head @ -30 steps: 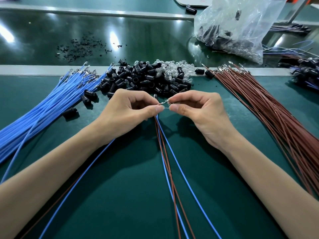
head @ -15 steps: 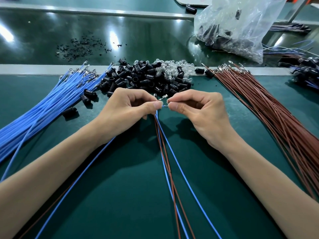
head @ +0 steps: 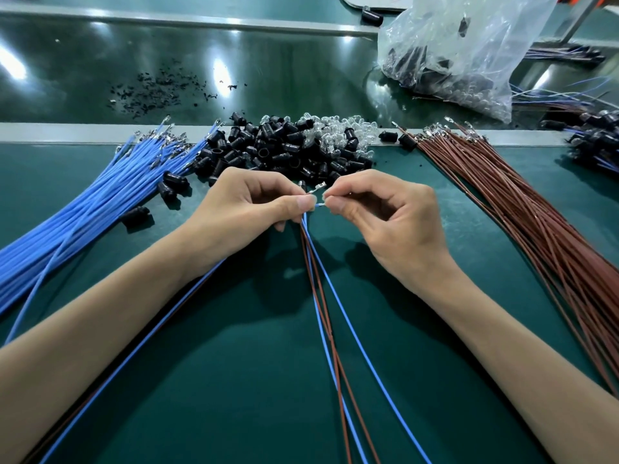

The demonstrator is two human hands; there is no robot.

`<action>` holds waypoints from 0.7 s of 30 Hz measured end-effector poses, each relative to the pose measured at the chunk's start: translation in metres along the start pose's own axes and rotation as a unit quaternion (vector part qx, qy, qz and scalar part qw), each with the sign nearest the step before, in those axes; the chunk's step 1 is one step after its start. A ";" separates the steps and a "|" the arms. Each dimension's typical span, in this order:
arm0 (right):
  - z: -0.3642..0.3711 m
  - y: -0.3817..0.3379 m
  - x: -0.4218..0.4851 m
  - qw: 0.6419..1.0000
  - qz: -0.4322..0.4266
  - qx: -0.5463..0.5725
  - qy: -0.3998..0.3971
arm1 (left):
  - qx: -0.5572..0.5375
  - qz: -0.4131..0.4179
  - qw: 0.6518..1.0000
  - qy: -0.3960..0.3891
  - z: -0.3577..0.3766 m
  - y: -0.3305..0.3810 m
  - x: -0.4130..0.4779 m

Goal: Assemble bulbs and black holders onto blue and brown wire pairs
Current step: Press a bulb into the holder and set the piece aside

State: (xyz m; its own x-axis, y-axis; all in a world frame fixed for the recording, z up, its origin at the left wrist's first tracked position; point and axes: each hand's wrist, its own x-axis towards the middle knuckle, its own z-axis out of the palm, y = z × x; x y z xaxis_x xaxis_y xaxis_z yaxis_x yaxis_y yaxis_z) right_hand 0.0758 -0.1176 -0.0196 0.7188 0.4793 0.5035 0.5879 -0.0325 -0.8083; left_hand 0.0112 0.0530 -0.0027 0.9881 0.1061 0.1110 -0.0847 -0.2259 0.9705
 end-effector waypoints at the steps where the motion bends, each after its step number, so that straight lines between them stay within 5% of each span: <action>1: 0.000 0.000 0.000 1.000 0.002 0.005 0.001 | -0.002 0.001 1.000 0.004 0.000 0.000 0.000; 21: 0.002 0.003 0.001 0.999 0.013 0.042 0.016 | 0.046 0.040 0.996 0.057 0.006 0.000 0.000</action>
State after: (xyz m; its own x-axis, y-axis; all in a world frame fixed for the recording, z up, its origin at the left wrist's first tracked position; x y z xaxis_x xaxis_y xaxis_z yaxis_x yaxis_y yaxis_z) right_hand 0.0776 -0.1154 -0.0215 0.7456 0.4511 0.4905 0.5367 0.0299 -0.8433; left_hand 0.0117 0.0475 -0.0038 0.9572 0.1921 0.2163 -0.1457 -0.3258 0.9341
